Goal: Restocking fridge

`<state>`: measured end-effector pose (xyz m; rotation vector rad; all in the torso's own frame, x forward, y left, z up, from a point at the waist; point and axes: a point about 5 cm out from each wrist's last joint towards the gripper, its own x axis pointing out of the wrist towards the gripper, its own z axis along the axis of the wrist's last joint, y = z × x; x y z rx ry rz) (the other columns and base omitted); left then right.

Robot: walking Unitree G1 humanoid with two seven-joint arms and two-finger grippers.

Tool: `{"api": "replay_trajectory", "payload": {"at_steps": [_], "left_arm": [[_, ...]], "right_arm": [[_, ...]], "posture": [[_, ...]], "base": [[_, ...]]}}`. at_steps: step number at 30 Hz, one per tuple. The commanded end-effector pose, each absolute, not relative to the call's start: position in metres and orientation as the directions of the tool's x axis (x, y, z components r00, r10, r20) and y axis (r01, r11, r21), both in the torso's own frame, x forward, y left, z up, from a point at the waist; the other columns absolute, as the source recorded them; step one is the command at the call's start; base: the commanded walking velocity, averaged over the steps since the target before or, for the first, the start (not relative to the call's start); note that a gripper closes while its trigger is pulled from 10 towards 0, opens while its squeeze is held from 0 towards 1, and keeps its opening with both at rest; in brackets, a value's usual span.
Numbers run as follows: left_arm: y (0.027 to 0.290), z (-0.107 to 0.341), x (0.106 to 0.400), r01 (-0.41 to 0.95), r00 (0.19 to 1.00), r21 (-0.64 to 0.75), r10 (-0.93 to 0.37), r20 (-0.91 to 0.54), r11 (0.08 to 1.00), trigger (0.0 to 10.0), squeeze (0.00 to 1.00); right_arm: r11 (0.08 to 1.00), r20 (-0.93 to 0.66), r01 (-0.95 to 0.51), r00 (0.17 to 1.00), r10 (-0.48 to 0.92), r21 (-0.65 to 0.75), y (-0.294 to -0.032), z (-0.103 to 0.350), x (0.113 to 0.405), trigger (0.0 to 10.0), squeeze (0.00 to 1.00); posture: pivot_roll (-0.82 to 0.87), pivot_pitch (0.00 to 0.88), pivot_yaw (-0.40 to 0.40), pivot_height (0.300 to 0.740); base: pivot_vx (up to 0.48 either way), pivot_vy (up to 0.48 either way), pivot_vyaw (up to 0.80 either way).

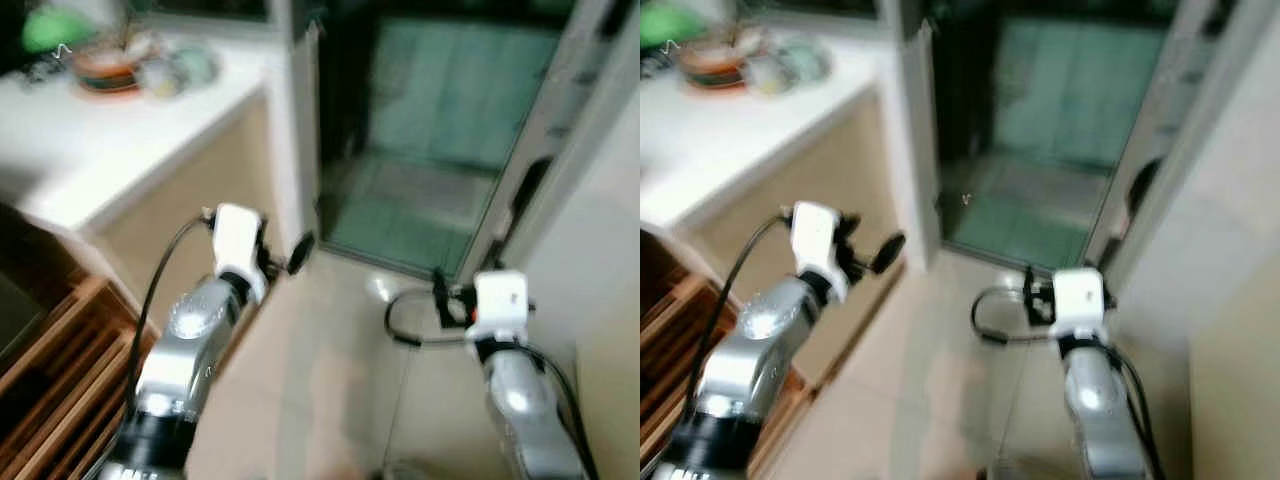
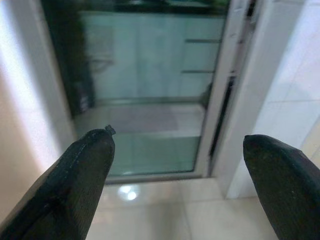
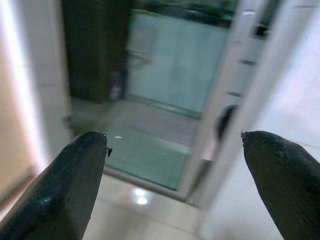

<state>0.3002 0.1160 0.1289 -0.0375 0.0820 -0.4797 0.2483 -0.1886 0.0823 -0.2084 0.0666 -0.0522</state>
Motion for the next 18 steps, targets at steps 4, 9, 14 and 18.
{"api": "replay_trajectory", "payload": {"at_steps": [4,9,14,18], "left_arm": [[0.131,0.127,0.302,0.411,0.904,-0.061,-0.415,-0.098,0.91,10.0,0.0],[0.133,0.125,0.302,0.391,0.911,-0.083,-0.398,-0.105,0.917,10.0,0.0],[0.139,0.123,0.302,0.366,0.921,-0.071,-0.372,-0.115,0.928,10.0,0.0],[0.158,0.118,0.297,0.301,0.941,-0.088,-0.311,-0.132,0.95,10.0,0.0]], "right_arm": [[0.979,-0.035,0.035,0.998,-0.043,-0.201,-0.181,0.086,0.251,10.0,0.0],[0.979,-0.036,0.034,0.998,-0.042,-0.199,-0.182,0.086,0.251,10.0,0.0],[0.981,-0.055,0.023,0.998,-0.034,-0.191,-0.183,0.084,0.251,10.0,0.0],[0.985,-0.055,0.027,0.998,-0.037,-0.168,-0.183,0.084,0.248,10.0,0.0]], "posture": [[-0.13,0.0,0.059,0.74],[-0.13,0.0,0.058,0.74],[-0.13,0.0,0.055,0.74],[-0.13,0.0,0.066,0.74]], "base": [[0.48,0.0,-0.73],[0.48,0.0,-0.11],[0.48,0.0,0.0],[0.328,0.0,0.0]]}}
